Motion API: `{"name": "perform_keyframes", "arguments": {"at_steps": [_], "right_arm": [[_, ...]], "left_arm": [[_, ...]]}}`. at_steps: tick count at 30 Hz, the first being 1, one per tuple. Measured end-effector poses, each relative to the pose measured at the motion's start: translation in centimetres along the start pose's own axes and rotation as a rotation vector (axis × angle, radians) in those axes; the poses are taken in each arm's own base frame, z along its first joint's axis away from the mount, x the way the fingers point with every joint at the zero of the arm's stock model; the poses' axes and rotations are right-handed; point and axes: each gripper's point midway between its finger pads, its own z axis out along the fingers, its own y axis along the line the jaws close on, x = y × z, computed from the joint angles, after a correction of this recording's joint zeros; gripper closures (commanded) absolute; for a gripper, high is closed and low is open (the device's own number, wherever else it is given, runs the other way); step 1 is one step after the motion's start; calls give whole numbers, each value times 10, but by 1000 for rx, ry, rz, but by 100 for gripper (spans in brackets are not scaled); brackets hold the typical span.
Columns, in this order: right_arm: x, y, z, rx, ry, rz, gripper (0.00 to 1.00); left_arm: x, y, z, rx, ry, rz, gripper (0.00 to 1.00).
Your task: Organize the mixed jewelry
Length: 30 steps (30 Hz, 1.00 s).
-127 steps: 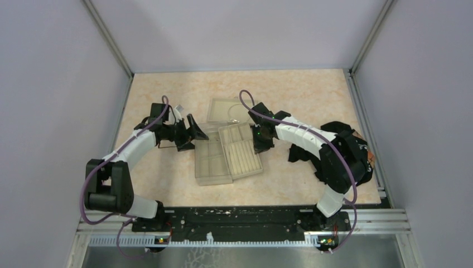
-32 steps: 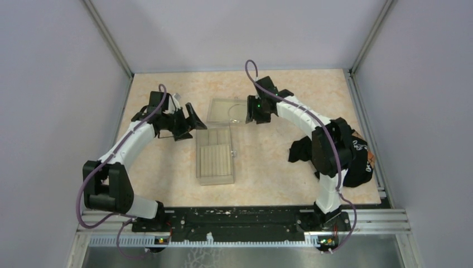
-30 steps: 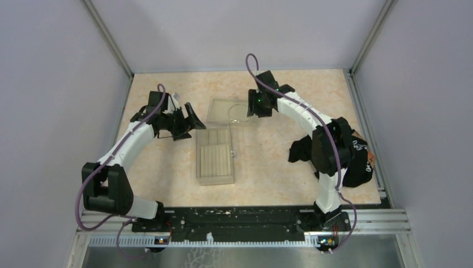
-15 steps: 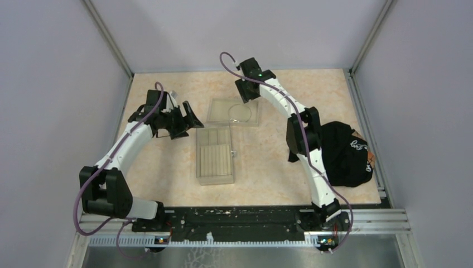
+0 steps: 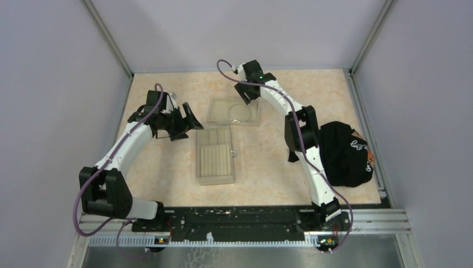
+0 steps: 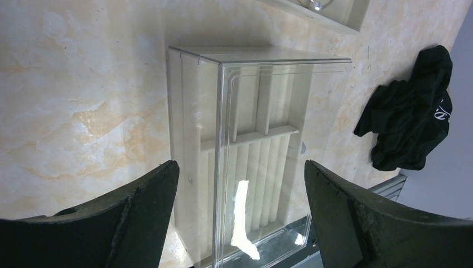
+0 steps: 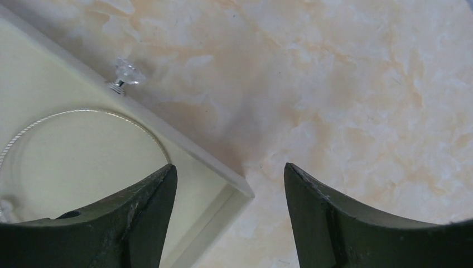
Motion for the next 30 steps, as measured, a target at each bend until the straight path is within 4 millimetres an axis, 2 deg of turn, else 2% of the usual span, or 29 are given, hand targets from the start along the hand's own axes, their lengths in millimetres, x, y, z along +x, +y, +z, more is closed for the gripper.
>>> {"name": "perform_keyframes", "arguments": {"at_steps": [5,8,16,21,23,26,30], "right_arm": [[25,-3,25,-49,46,10,37],[22,-6,26,-76,27,18,47],[25,-2,26,-111,33,34,99],[35,-1,17,-93,60,76,100],[47,0,8,-88,97,93,100],[73,2,-10,-62,169,137,100],[122,10,-48,-23,286,240,100]], "left_arm": [[3,2,0,-5,8,-6,11],[3,2,0,-7,10,-8,11],[4,3,2,-9,15,-13,11],[5,4,6,-7,28,-18,11],[5,3,7,-1,34,-18,11],[6,2,11,9,43,-19,11],[7,3,19,20,64,-24,11]]}}
